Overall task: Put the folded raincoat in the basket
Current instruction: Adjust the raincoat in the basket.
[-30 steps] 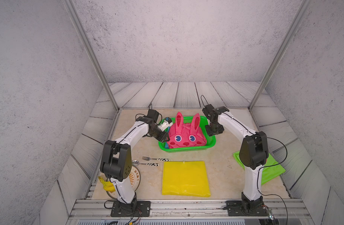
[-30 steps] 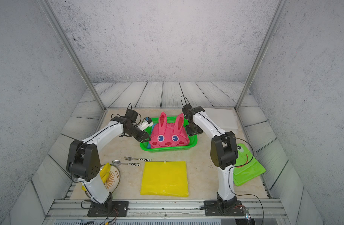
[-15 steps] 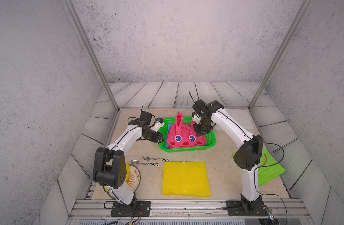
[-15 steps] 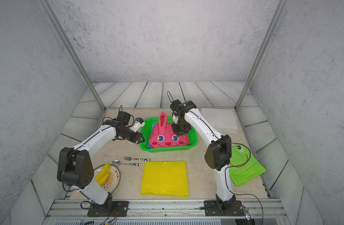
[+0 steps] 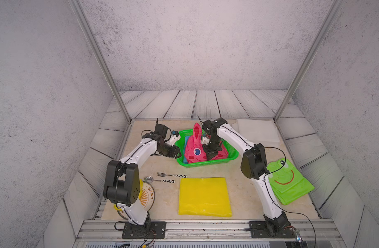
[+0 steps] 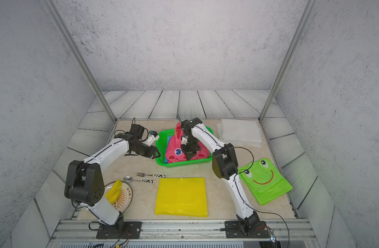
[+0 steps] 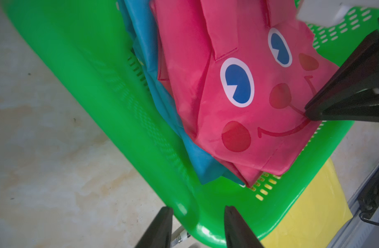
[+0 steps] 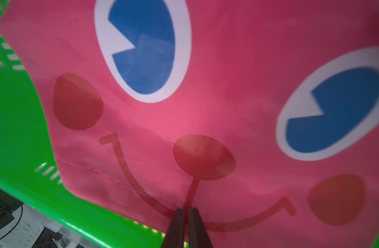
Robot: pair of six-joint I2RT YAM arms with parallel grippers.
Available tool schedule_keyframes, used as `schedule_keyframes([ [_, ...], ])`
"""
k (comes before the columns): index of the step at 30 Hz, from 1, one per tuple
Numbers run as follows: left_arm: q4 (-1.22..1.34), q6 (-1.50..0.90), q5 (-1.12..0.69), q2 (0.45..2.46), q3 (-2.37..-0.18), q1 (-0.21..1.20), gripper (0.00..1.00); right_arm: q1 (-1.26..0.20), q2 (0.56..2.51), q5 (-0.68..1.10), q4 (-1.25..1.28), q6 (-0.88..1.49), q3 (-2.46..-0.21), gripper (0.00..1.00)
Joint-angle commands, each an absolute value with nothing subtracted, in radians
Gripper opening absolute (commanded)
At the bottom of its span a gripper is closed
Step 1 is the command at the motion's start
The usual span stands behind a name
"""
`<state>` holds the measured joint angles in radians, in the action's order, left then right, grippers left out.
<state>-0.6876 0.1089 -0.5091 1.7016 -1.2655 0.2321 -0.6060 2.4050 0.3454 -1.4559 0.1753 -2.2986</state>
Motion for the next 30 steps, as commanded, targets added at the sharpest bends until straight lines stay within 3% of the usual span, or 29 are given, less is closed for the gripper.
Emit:
schedule_keyframes([
  [1, -0.693, 0.091, -0.558, 1.755, -1.262, 0.238, 0.44, -0.613, 2.428, 0.405, -1.435, 0.139, -2.279, 0.1],
  [14, -0.694, 0.107, -0.538, 1.764, -1.288, 0.232, 0.43, -0.616, 2.446, 0.298, -1.274, 0.151, -2.167, 0.1],
  [25, -0.771, 0.211, -0.575, 1.702, -1.329, 0.197, 0.46, -0.617, 2.114, 0.126, -1.165, 0.17, -2.035, 0.2],
  [30, -0.857, 0.28, -0.614, 1.628, -1.344, 0.171, 0.48, -0.619, 1.922, 0.089, -1.146, 0.21, -1.907, 0.33],
])
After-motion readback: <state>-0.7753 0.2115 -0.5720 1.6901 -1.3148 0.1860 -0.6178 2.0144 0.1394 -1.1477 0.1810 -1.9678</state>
